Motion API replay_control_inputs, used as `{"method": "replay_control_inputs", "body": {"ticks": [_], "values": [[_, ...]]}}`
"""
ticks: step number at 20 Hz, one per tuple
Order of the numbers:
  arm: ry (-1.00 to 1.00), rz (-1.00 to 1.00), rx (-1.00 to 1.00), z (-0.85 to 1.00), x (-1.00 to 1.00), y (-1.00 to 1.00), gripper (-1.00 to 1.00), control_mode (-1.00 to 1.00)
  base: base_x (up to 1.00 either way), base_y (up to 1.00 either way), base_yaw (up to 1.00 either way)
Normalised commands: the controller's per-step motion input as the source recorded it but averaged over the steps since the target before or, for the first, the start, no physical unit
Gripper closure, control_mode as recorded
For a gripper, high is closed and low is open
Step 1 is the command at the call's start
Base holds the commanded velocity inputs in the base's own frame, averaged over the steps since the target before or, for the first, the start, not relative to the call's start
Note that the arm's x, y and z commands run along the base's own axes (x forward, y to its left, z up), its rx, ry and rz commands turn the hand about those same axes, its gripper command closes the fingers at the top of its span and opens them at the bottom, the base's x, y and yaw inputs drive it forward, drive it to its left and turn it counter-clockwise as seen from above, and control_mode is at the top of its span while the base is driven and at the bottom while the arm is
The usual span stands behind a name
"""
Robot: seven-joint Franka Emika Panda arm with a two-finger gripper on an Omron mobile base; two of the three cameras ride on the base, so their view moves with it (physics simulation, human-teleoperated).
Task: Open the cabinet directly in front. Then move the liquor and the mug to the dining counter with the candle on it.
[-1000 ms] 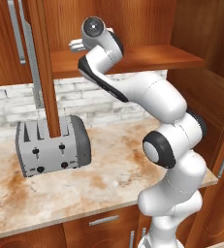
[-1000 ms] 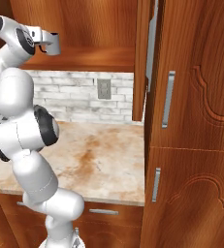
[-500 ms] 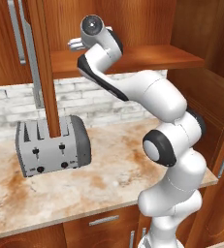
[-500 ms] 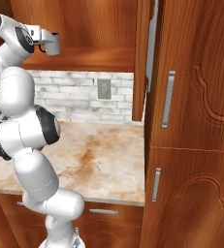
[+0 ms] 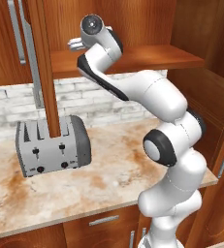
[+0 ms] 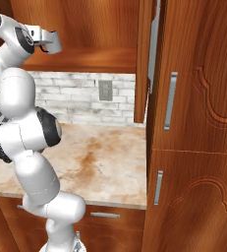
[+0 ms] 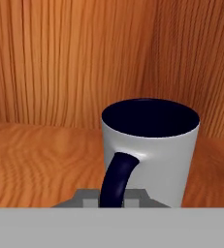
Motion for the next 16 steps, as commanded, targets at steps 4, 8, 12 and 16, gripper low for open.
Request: {"method": "replay_control_inputs", "body": {"ticks": [4,8,12,16], "values": [[-0.05,-0.01,0.00,0.00,-0.64,0.00,1.00,-1.00,0.00,0.00,0.00],[-0.08,-0.07,0.00,0.00,-0.99,0.00,1.00,-1.00,0.00,0.00,0.00],[-0.10,-0.13,0.01,0.00,-1.00,-0.04,1.00,-1.00,0.00,0.00,0.00],[-0.11,-0.18,0.07,0.00,-1.00,-0.24,1.00,-1.00,0.00,0.00,0.00]]}}
